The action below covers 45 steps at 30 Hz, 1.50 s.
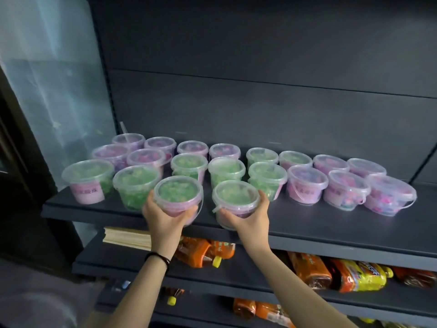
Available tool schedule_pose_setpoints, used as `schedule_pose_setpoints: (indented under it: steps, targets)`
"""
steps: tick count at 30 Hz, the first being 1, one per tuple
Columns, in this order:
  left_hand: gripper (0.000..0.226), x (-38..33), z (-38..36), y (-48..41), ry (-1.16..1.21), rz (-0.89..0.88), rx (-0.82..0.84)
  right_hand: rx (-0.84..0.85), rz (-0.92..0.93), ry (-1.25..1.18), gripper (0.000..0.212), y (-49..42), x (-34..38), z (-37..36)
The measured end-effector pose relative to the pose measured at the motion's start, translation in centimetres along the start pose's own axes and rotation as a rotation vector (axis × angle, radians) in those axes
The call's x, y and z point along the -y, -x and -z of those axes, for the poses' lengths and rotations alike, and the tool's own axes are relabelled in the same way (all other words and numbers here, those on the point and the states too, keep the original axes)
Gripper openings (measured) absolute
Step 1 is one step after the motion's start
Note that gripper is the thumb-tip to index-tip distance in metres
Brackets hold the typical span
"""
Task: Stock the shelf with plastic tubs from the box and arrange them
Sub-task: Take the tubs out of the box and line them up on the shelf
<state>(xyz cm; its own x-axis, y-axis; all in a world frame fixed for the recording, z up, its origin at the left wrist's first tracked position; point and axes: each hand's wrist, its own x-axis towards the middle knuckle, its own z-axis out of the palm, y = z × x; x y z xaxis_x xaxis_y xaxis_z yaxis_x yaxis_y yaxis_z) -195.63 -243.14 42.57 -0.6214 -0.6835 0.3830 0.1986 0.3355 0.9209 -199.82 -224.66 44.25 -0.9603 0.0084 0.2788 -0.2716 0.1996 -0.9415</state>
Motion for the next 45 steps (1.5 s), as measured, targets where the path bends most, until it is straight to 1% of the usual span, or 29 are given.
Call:
schedule_pose_setpoints:
  steps: [4,7,12,15,18,19,21,23,24,26,29,32,36,41,42,44,45]
  targets:
    - [0.111,0.7,-0.8,-1.2,0.055,0.002,0.022,0.013,0.016,0.007,0.117,-1.5,-0.2,-1.4]
    - [0.105,1.1,-1.4,-2.0,0.047,0.013,0.045,0.006,0.022,0.019,0.119,-1.8,-0.4,-2.1]
    - [0.106,1.2,-1.9,-2.6,0.034,0.040,0.069,0.018,0.005,0.055,0.124,-2.1,-0.8,-2.4]
    - [0.100,1.0,-1.9,-2.2,0.015,0.014,0.072,0.076,-0.014,0.034,0.123,-2.1,-0.9,-1.7]
    - [0.094,0.9,-1.6,-0.9,-0.045,-0.007,0.021,0.154,-0.046,-0.012,0.120,-1.6,-1.2,-0.2]
    - [0.089,1.0,-1.4,-0.1,-0.061,-0.007,-0.008,0.162,-0.053,-0.018,0.117,-1.3,-1.4,0.5]
    - [0.077,1.1,-1.3,2.1,-0.068,0.014,-0.087,0.137,-0.039,-0.002,0.103,-0.3,-1.8,2.1]
    - [0.063,1.1,-1.3,4.7,-0.061,0.015,-0.143,0.050,-0.015,0.003,0.086,0.8,-2.4,4.3]
    - [0.056,1.1,-1.5,6.2,-0.062,0.012,-0.130,-0.004,-0.007,0.003,0.079,1.3,-2.9,5.7]
    - [0.048,0.9,-2.3,9.1,-0.062,0.027,-0.044,-0.088,-0.001,0.007,0.068,2.4,-4.0,8.8]
    - [0.046,0.9,-4.4,14.0,-0.102,0.068,0.076,-0.136,-0.043,0.023,0.062,4.1,-6.1,14.1]
    - [0.049,0.6,-7.3,20.3,-0.159,0.105,0.187,-0.145,-0.074,0.101,0.058,6.5,-9.5,20.7]
    - [0.055,1.8,-11.2,31.0,-0.236,0.198,0.309,-0.052,-0.235,0.182,0.067,11.2,-15.9,30.4]
    - [0.058,4.9,-13.6,43.9,-0.351,0.439,0.460,0.088,-0.408,0.350,0.069,17.0,-23.6,39.9]
    - [0.056,5.5,-13.8,46.1,-0.375,0.475,0.489,0.121,-0.448,0.374,0.068,18.2,-25.4,41.3]
    - [0.044,7.1,-13.8,50.1,-0.420,0.517,0.551,0.190,-0.537,0.428,0.068,21.1,-28.7,43.7]
    - [0.038,8.0,-13.7,51.7,-0.433,0.557,0.553,0.218,-0.579,0.454,0.069,22.7,-30.4,44.6]
